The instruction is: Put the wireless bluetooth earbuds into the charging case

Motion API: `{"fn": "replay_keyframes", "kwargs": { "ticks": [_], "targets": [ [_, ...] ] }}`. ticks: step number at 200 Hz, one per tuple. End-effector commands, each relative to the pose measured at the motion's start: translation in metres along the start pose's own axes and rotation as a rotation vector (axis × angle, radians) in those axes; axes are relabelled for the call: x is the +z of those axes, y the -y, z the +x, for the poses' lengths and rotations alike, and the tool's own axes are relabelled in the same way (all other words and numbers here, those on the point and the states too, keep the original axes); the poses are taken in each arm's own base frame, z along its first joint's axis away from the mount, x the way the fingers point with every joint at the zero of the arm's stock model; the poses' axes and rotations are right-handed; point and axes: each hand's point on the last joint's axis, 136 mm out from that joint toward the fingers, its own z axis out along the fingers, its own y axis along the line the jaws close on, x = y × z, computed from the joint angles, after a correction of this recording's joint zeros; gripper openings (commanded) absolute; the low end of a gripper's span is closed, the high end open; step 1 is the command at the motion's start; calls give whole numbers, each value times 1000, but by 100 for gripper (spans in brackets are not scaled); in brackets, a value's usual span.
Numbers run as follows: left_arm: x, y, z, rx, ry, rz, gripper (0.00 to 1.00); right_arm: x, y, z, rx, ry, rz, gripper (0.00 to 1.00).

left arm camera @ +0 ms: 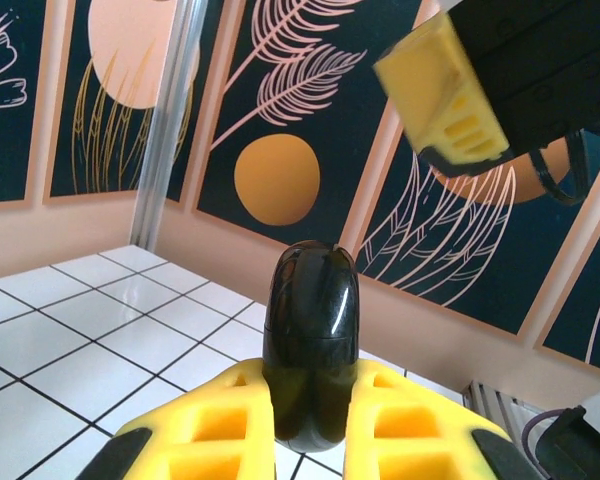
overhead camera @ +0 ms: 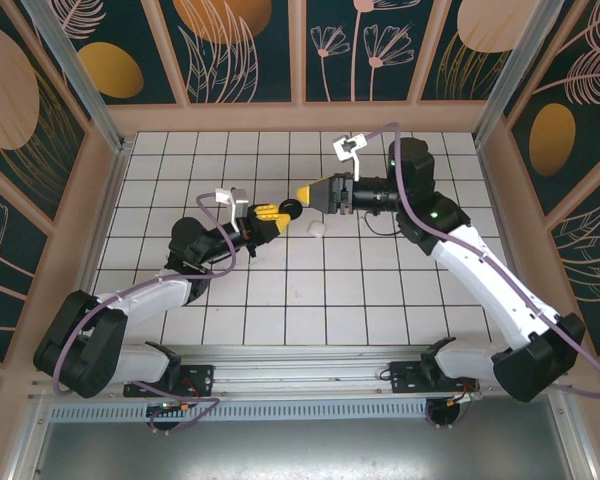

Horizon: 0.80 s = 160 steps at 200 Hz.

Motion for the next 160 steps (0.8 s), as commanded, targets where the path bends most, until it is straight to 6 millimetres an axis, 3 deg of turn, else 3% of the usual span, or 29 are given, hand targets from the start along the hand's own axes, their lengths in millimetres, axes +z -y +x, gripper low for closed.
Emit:
{"fn": "replay_keyframes", "kwargs": {
  "ticks": [1,37,78,160],
  "targets": [
    [1,5,-13,-11,35,17,0,-6,16,6,-32,25,65,53],
    [4,19,-25,-75,33,87,0,-10,37,16,-19,58,53,53],
    [2,31,-38,-146,47,122,0,-11,34,18,-40,97,10,58],
    [8,40,-46,-215,6,171,0,13,27,32,-16,36,-70,58]
  ]
}}
